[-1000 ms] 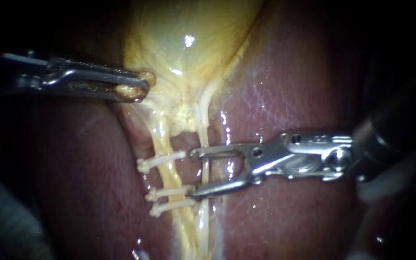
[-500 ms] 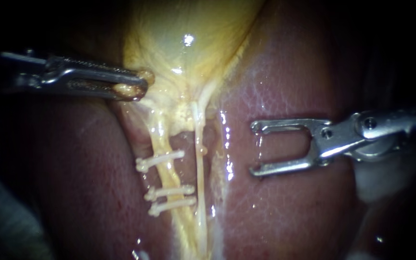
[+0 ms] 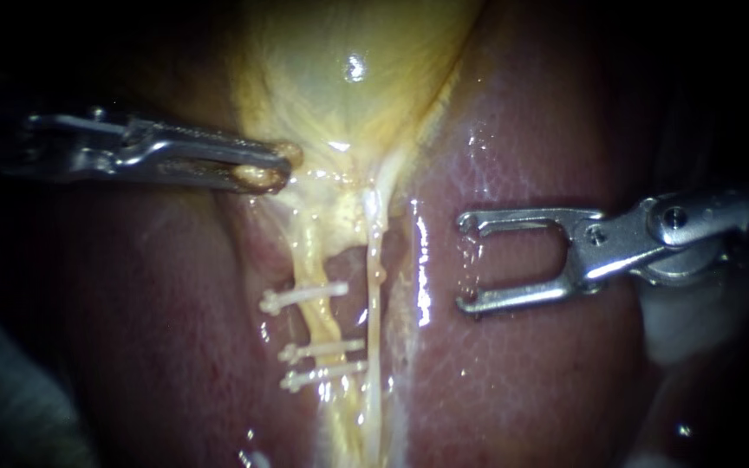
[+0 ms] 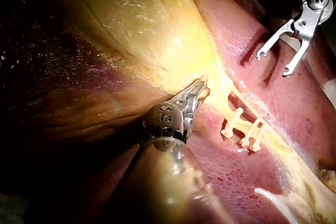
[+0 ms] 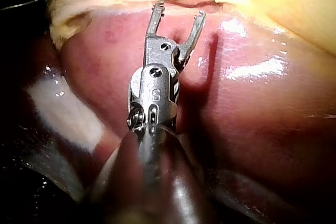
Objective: Going back third clip left tube
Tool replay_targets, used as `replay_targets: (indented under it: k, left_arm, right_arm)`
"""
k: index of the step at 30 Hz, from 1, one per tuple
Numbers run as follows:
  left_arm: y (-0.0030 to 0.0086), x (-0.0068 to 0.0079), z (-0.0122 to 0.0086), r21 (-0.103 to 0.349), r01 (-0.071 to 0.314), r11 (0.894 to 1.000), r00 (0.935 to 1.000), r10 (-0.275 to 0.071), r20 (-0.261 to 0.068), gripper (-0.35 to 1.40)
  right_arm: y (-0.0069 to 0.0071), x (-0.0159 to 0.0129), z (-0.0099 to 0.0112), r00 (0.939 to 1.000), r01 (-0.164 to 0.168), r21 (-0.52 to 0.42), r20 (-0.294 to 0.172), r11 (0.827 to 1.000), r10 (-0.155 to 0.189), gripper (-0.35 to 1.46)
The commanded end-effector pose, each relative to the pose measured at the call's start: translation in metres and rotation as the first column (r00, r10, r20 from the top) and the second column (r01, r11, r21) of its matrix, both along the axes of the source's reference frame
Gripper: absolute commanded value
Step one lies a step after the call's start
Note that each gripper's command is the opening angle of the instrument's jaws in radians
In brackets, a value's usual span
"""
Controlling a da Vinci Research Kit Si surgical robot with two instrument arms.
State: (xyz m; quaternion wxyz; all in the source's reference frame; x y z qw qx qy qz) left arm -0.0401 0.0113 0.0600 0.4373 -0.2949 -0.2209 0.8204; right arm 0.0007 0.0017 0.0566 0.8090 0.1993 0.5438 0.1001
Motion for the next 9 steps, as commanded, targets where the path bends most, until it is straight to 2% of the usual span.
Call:
replay_targets:
  k: [1,9]
  left_arm:
    - [0.0,0.0,0.0,0.002,-0.001,1.0,1.0,0.001,0.0,-0.35]
    - [0.0002,0.0004,-0.0003,0.004,-0.004,1.0,1.0,0.004,0.003,-0.35]
  right_arm:
    - [0.0,0.0,0.0,1.0,0.001,0.0,-0.001,1.0,-0.001,0.5]
    - [-0.0003,0.0004,0.0001,0.9997,0.018,0.008,-0.014,1.0,-0.018,0.5]
